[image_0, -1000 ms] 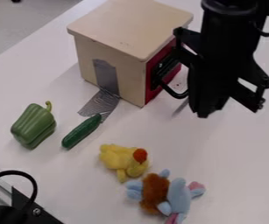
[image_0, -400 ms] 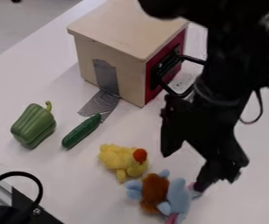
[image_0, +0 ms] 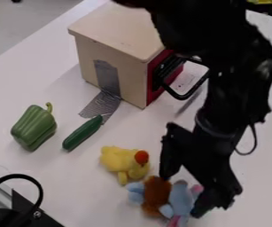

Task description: Picks the dolly and plces it on top of the drawer

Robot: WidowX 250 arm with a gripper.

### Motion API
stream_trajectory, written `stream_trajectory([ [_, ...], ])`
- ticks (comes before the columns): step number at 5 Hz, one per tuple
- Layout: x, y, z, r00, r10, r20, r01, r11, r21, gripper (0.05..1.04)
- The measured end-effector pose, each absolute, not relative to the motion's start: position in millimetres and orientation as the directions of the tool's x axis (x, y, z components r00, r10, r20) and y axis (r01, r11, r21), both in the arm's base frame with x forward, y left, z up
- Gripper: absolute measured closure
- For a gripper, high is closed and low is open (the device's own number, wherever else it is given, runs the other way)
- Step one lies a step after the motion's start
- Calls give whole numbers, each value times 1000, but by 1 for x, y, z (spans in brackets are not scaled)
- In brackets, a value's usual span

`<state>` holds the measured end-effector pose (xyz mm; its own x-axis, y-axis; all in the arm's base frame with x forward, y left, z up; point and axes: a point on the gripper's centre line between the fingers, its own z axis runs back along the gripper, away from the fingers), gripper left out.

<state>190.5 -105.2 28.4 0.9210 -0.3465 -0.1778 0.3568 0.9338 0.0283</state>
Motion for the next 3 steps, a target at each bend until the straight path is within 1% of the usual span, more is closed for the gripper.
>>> stream_trajectory([
  [1,190,-105,7,909,-354,-219,366,931,16,85],
  [2,195,-106,-5,906,-349,-238,361,933,5,127],
  [3,196,-106,-9,905,-343,-251,355,935,2,339],
])
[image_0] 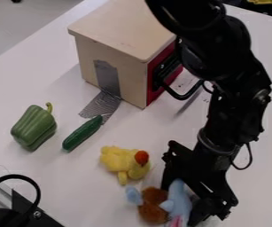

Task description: Picks the dolly and plces it on top of the drawer

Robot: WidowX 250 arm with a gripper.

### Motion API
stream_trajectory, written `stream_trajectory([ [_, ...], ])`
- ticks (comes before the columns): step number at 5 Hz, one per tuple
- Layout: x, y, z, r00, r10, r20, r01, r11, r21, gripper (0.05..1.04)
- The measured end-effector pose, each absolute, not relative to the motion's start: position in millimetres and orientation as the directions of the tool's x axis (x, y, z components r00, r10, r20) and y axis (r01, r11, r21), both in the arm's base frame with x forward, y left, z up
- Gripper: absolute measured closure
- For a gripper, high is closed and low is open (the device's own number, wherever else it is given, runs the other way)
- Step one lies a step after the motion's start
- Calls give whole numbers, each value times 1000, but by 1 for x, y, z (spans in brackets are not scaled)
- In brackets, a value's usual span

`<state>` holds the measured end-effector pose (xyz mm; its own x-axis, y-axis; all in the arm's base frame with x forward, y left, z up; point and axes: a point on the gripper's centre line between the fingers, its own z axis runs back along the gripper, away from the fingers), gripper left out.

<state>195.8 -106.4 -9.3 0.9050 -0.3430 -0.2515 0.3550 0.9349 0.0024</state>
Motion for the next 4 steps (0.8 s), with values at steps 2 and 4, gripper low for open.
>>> stream_trajectory([
  [2,198,-106,-9,906,-342,-250,354,935,5,695],
  [4,192,-104,6,914,-342,-218,356,934,26,820],
])
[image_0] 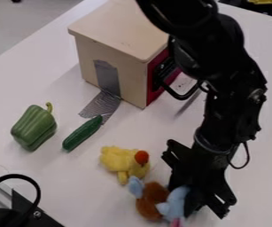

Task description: Picks the dolly and plces it on top of the drawer

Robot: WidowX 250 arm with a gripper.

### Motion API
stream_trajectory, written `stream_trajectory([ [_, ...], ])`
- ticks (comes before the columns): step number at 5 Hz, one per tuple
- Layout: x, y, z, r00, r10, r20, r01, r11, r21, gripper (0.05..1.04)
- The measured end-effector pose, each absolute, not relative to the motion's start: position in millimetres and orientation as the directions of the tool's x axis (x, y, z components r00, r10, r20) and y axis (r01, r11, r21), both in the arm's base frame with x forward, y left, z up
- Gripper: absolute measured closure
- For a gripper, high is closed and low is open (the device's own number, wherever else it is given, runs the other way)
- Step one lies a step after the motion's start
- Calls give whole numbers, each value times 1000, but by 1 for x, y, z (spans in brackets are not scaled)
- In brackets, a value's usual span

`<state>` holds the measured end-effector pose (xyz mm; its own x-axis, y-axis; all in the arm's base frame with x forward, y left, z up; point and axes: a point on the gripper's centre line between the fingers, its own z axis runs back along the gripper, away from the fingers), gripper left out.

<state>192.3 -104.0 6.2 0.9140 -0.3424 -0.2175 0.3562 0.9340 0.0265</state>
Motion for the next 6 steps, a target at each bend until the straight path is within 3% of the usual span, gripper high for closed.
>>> stream_trajectory([
  [2,197,-109,60,931,-348,-106,354,934,42,849],
  [3,214,-111,87,936,-349,-46,350,936,27,849],
  [5,297,-51,170,959,-219,179,217,976,29,849],
  [6,320,-8,192,967,-141,214,137,990,33,849],
])
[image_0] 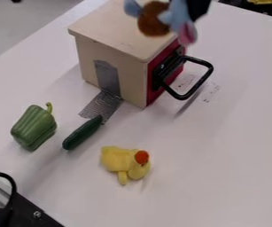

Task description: Picks the dolly and plces it on top of the drawer

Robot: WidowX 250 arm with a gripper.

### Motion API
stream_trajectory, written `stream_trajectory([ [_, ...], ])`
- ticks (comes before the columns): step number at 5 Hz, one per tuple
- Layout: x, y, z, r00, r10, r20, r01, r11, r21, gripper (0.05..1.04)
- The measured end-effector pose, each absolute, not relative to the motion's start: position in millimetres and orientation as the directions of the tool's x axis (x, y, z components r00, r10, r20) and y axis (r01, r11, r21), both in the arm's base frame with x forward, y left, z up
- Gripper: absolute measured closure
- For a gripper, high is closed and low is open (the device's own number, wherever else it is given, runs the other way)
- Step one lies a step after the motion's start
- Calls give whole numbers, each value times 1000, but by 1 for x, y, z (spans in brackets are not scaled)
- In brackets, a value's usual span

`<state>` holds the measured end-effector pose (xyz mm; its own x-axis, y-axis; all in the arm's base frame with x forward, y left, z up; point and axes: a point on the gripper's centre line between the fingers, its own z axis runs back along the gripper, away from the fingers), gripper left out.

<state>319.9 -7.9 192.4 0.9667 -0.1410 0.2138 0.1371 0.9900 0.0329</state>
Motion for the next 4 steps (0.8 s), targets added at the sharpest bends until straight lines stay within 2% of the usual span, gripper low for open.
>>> stream_trajectory([
  [1,337,24,202,968,-75,240,68,997,39,849],
  [2,351,39,181,977,-66,204,51,996,75,849],
  [3,363,55,143,991,-54,122,39,992,120,849],
  [4,370,69,120,997,-34,72,22,988,151,819],
])
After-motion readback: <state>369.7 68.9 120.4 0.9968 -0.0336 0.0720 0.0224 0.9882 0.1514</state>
